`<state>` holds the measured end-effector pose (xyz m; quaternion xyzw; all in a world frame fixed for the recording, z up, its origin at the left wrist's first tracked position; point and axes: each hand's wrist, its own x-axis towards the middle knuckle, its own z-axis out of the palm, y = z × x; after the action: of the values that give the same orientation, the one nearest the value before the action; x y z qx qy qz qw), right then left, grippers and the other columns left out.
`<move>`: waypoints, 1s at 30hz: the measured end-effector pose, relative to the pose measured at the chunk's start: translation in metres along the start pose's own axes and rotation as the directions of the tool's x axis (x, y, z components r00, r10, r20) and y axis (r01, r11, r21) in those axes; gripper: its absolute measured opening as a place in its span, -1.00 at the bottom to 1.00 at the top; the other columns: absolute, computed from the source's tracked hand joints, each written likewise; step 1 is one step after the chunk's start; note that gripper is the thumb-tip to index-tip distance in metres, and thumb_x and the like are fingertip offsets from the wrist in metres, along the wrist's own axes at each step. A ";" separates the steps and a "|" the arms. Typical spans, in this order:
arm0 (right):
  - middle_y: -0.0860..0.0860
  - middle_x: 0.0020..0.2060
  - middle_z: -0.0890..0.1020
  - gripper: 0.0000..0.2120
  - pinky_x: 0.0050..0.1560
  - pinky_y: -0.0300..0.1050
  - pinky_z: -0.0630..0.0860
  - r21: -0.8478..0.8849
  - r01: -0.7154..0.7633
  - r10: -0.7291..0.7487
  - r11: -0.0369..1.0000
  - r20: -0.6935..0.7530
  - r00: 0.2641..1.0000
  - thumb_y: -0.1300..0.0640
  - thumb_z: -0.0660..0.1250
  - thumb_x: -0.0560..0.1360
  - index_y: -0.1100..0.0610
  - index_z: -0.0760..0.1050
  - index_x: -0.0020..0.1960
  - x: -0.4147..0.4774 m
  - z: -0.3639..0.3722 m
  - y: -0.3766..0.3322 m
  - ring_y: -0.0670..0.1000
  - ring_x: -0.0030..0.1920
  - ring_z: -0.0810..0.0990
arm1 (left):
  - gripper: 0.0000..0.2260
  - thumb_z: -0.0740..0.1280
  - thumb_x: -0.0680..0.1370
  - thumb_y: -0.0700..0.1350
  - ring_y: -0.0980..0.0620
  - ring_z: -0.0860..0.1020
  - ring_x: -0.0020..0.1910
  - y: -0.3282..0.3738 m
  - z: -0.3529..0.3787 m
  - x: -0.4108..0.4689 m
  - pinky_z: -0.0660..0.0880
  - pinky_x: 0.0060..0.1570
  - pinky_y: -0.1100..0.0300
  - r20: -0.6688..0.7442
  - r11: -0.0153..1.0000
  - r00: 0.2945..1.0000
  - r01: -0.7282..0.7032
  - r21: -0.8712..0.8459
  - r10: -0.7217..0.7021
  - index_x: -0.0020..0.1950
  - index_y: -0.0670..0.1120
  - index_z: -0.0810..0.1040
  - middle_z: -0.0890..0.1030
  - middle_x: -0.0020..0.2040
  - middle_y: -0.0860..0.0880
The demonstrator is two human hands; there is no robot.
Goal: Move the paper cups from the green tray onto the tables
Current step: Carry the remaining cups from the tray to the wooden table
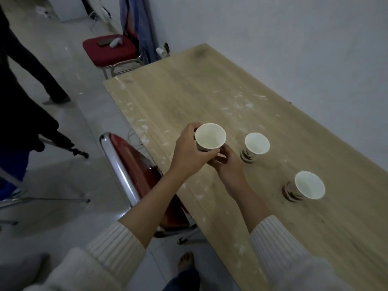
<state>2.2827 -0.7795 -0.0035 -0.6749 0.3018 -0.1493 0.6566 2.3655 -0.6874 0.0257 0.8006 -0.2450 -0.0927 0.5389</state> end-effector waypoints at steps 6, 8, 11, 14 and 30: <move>-0.01 0.35 0.46 -0.33 0.13 -0.22 0.46 -0.108 -0.062 0.056 0.992 -0.060 0.997 0.25 0.42 0.46 0.08 0.23 0.49 0.058 0.010 0.008 -0.08 0.28 0.47 | -0.37 0.58 0.20 -0.02 0.01 0.55 0.09 -0.029 0.021 0.076 0.57 0.03 -0.01 0.042 0.998 0.998 0.055 -0.029 -0.053 0.20 -0.09 0.43 0.56 0.14 -0.03; 0.03 0.44 0.35 -0.25 0.25 -0.11 0.43 -0.115 -0.112 0.107 0.987 -0.050 0.993 0.27 0.41 0.46 0.09 0.11 0.53 0.068 0.007 0.013 -0.02 0.38 0.39 | -0.36 0.57 0.19 -0.03 -0.01 0.54 0.09 -0.038 0.033 0.095 0.56 0.05 -0.01 0.039 0.997 0.997 0.070 -0.029 -0.069 0.20 -0.10 0.43 0.56 0.14 -0.05; 0.04 0.48 0.30 -0.24 0.23 -0.16 0.40 -0.135 -0.156 0.152 0.978 -0.042 0.987 0.30 0.37 0.48 0.11 0.04 0.54 0.077 0.003 0.022 -0.02 0.40 0.37 | -0.37 0.58 0.22 -0.09 -0.02 0.52 0.11 -0.049 0.052 0.120 0.55 0.07 0.00 0.037 0.994 0.994 0.107 -0.030 -0.106 0.22 -0.11 0.42 0.54 0.16 -0.05; 0.07 0.43 0.36 -0.28 0.18 -0.19 0.41 -0.159 -0.200 0.194 0.967 -0.052 0.980 0.32 0.34 0.48 0.13 0.08 0.54 0.081 0.004 0.033 -0.02 0.35 0.42 | -0.37 0.58 0.22 -0.10 -0.03 0.51 0.12 -0.058 0.066 0.138 0.54 0.07 0.02 0.046 0.993 0.992 0.120 -0.016 -0.119 0.23 -0.13 0.42 0.53 0.17 -0.07; 0.05 0.55 -0.27 -0.25 0.47 0.30 -0.21 -0.880 0.047 0.140 0.473 0.128 0.982 -0.23 0.09 0.56 0.01 -0.23 0.55 0.078 0.007 0.074 0.11 0.53 -0.32 | -0.40 0.58 0.27 -0.11 0.05 0.47 0.09 -0.067 0.086 0.155 0.56 0.05 0.06 0.056 0.996 0.995 0.084 -0.020 -0.083 0.22 -0.12 0.42 0.50 0.19 -0.06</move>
<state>2.3313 -0.8174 -0.0917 -0.9179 0.2926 0.1068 0.2457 2.4831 -0.8140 -0.0518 0.8014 -0.2249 -0.1399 0.5363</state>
